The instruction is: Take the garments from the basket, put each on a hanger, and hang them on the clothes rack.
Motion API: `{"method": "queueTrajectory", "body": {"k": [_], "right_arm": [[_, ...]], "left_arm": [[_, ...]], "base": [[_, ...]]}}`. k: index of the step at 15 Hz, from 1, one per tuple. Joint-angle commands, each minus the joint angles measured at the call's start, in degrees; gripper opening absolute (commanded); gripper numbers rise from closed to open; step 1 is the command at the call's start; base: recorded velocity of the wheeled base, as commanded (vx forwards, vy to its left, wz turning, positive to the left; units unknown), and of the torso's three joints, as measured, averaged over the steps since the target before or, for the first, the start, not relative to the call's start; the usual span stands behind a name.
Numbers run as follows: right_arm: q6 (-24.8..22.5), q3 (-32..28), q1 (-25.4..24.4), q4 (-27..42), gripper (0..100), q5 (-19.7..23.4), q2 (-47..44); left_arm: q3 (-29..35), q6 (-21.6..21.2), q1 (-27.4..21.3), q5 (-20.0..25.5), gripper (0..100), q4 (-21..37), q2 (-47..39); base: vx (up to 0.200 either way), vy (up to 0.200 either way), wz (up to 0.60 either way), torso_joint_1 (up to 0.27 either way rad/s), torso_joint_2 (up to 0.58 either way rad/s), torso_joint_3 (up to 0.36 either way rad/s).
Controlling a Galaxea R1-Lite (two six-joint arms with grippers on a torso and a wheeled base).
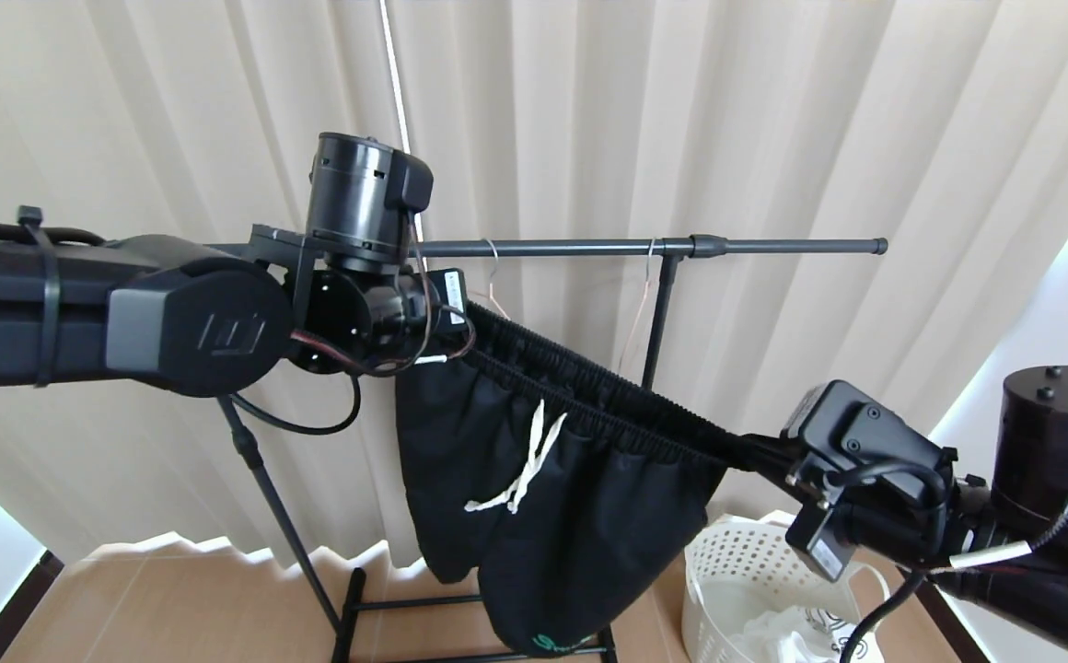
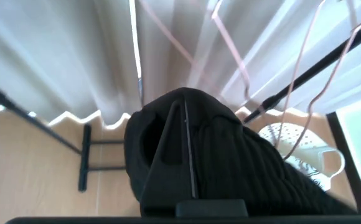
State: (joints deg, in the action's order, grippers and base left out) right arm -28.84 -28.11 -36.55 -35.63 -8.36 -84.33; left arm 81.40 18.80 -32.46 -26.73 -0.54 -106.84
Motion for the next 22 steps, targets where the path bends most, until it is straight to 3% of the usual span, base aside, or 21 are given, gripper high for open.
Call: {"method": "queueTrajectory", "body": {"k": [1, 3, 5, 8, 11, 17, 19, 20, 22], "right_arm": [[2.39, 1.30, -7.13, 0.21, 0, 3.00, 0.93], [8.36, 0.78, -12.23, -0.23, 0, 3.09, 0.31], [17.42, -1.16, -18.03, -1.98, 0, 3.09, -2.33], [23.48, -0.98, -22.16, -7.70, 0, 2.91, -5.14], [23.75, -0.45, -23.48, -10.86, 0, 2.56, -6.63], [23.39, -0.45, -23.57, -10.60, 0, 1.60, -6.90], [22.25, -2.30, -19.09, -9.72, 0, -3.68, -7.86], [20.23, -3.88, -15.13, -7.87, 0, -6.40, -8.83], [18.21, -6.52, -10.30, -4.36, 0, -8.34, -9.36]], "left_arm": [[6.32, -0.69, -0.50, 0.63, 0, -0.17, -4.69], [9.57, -0.78, -0.58, 0.72, 0, -0.17, -6.63], [14.76, -0.69, -0.50, 0.72, 0, -0.43, -11.20], [17.66, -0.60, -0.50, 0.72, 0, -1.40, -13.48], [17.92, -0.78, -0.58, 0.81, 0, -2.01, -13.84], [17.22, -0.78, -0.41, 0.72, 0, -2.01, -13.40], [14.93, -1.66, -0.23, 0.63, 0, -1.31, -10.67], [11.15, -4.30, -0.23, 0.63, 0, -0.34, -7.07], [4.65, -7.72, -0.23, 0.63, 0, 0.10, -1.62]], "base": [[0.000, 0.000, 0.00, 0.000, 0.00, 0.000], [0.000, 0.000, 0.00, 0.000, 0.00, 0.000], [0.000, 0.000, 0.00, 0.000, 0.00, 0.000], [0.000, 0.000, 0.00, 0.000, 0.00, 0.000], [0.000, 0.000, 0.00, 0.000, 0.00, 0.000], [0.000, 0.000, 0.00, 0.000, 0.00, 0.000], [0.000, 0.000, 0.00, 0.000, 0.00, 0.000], [0.000, 0.000, 0.00, 0.000, 0.00, 0.000], [0.000, 0.000, 0.00, 0.000, 0.00, 0.000]]}}
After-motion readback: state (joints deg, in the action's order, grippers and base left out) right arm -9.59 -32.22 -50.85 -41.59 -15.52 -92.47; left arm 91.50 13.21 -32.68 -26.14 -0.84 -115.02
